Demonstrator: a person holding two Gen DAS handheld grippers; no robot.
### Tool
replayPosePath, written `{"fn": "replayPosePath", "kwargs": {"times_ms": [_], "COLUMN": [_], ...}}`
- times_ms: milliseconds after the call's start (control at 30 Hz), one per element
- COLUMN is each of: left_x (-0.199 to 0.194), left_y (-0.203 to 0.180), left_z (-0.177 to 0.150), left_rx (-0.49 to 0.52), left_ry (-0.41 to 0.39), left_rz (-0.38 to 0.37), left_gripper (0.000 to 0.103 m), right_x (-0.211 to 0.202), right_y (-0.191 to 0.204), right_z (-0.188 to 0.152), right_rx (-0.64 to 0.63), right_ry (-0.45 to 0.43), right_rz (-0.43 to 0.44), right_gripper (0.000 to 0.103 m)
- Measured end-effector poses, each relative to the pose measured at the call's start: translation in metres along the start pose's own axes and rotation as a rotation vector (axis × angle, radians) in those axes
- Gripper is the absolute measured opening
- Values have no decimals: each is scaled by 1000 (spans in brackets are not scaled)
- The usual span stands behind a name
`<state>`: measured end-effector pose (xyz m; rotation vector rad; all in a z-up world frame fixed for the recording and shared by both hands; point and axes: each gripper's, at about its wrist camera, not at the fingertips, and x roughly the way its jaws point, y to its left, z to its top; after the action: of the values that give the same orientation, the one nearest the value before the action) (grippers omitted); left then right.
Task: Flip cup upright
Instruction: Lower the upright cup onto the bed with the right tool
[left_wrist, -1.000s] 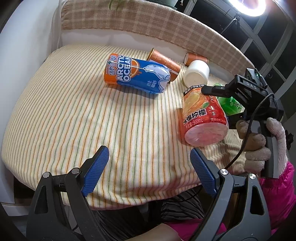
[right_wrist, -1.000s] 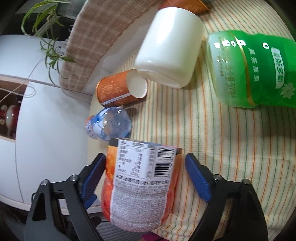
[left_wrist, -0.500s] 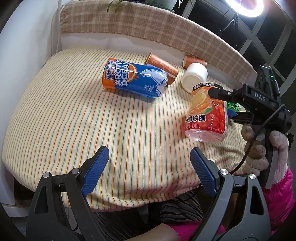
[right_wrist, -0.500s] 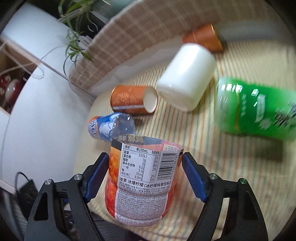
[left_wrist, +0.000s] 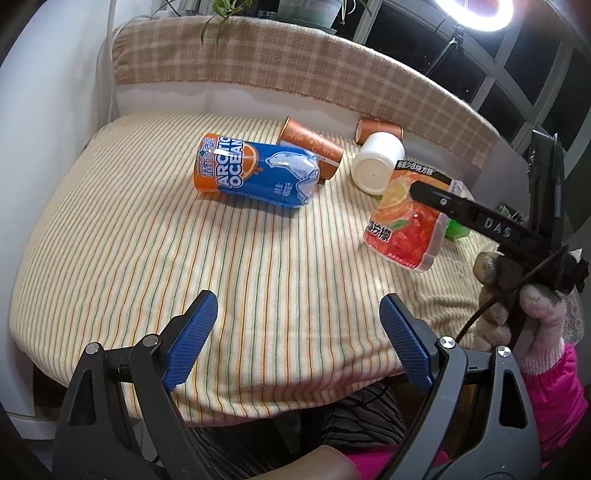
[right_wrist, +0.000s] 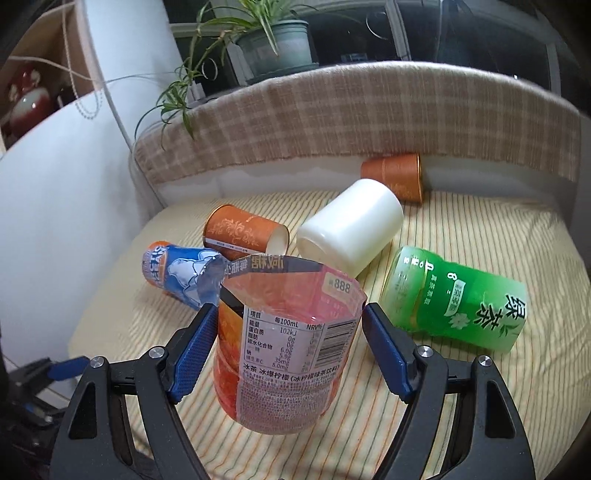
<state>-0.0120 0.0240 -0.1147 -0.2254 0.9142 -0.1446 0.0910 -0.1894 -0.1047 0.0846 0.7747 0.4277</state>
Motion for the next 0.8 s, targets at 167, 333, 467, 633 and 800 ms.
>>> {"fn": "replayPosePath", "kwargs": {"times_ms": [167,333,467,633,800], "left_x": [-4,-9,-13,-16,-17], "left_y": [-4,-8,-12,-15,-16], "left_z": [1,2,2,3,5], "left_rx": [12,23,35,47,48], "left_ry": [-18,-39,-54,-73,-81], "left_rz": [7,13,14,24,24], "left_gripper": [92,92,92,92,92], "right_x": [-3,-3,-1,0,3], "right_y": [11,17,19,28,35], "right_z": [-3,-5,-6,-8,-15], "right_rx": [-84,-136,-157,-214,-259], "right_ry": [-38,-56,-74,-108,-114], "right_rz": [-52,-77,-87,-107,-128], "right_gripper": [79,79,79,79,79]}}
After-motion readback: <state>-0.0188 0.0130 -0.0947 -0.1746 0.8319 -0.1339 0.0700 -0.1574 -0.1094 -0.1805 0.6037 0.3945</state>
